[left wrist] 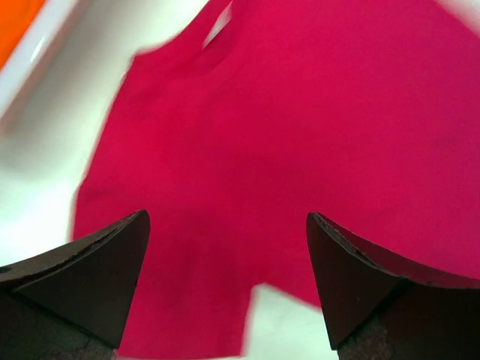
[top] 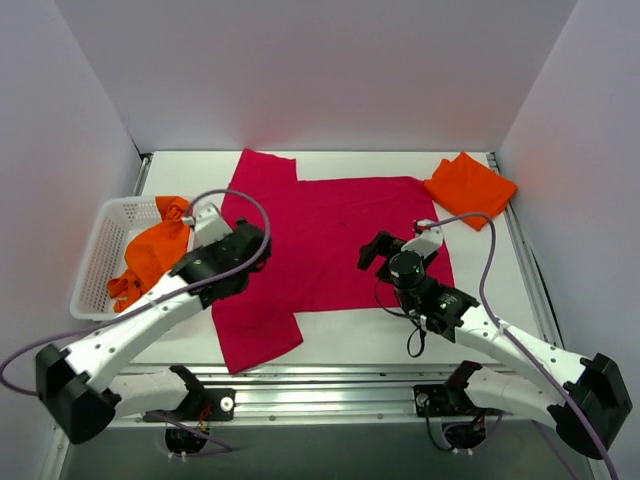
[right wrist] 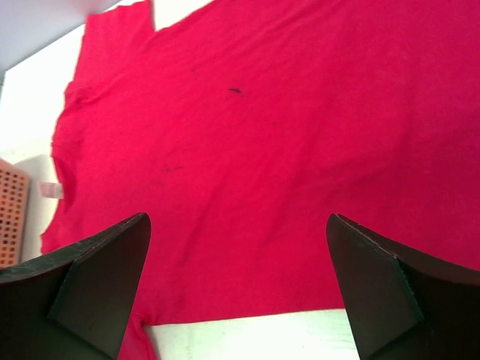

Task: Fold and stack the t-shirts
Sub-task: Grap the side of the flattened tshirt closest away from the robot with both arms

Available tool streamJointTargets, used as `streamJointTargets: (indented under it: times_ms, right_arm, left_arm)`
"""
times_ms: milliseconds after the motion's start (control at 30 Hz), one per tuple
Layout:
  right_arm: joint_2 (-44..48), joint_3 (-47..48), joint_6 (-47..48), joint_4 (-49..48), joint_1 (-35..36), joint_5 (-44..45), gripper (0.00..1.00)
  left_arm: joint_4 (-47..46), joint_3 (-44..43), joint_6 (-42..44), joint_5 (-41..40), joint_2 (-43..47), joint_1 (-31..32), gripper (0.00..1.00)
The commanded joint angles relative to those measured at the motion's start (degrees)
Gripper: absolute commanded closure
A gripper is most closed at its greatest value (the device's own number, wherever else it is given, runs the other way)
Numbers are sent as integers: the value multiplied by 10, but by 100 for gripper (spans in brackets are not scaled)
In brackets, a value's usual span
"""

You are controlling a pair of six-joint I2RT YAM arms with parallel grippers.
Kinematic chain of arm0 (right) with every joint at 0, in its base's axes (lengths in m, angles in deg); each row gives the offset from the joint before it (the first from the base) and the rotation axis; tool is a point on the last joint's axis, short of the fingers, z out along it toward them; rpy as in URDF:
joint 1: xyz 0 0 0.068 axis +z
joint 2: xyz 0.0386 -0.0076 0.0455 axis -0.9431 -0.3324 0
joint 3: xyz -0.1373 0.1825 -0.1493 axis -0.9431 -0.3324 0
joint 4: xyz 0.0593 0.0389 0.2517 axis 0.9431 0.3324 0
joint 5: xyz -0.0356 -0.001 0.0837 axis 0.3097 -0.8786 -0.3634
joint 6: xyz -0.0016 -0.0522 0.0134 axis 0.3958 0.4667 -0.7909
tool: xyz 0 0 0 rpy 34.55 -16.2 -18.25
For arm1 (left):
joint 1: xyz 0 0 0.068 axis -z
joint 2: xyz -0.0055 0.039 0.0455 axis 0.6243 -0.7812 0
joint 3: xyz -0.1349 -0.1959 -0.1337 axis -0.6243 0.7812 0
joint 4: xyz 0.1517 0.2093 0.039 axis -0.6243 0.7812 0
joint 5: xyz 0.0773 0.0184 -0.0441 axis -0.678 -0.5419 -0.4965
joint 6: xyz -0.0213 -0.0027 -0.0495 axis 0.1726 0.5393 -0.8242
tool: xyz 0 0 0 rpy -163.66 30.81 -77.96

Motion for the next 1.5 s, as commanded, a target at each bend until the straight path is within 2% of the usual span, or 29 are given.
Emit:
streamJointTargets:
  times_ms: [0, 33, 67, 133, 233, 267, 333, 400, 500, 533, 767, 1133, 1467]
  right_arm:
    - [6, 22, -42, 51, 9, 66, 0]
    - [8, 23, -43, 54, 10, 69, 0]
    - [10, 22, -43, 58, 12, 73, 0]
    - [17, 22, -43, 67, 13, 78, 0]
    - [25, 19, -45, 73, 13, 81, 0]
    - [26, 19, -46, 74, 14, 81, 0]
    - [28, 17, -48, 75, 14, 84, 0]
    - [28, 13, -51, 73, 14, 90, 0]
    - [22, 17, -52, 72, 14, 97, 0]
    - [19, 18, -51, 73, 14, 98, 0]
    - [4, 23, -49, 73, 14, 101, 0]
    - [-18, 27, -45, 61, 14, 91, 0]
    - [-40, 31, -40, 52, 14, 84, 0]
  left_arm:
    - [286, 25, -167, -9, -50, 31, 6]
    - [192, 86, -150, 24, -39, 35, 4]
    - [149, 118, -129, 54, -14, 37, 3]
    - [88, 168, -141, 109, 6, 43, 1]
    - [139, 200, -209, 120, 23, 87, 0]
    - [157, 201, -248, 119, 28, 131, 0]
    - [224, 194, -321, 120, 33, 175, 0]
    - [263, 192, -358, 125, 40, 231, 0]
    - [254, 215, -388, 154, 51, 265, 0]
    - [250, 224, -394, 165, 53, 270, 6]
    - [177, 296, -470, 172, 61, 328, 15]
    - [123, 324, -533, 106, 43, 333, 24]
    - [88, 327, -539, 93, -17, 327, 22]
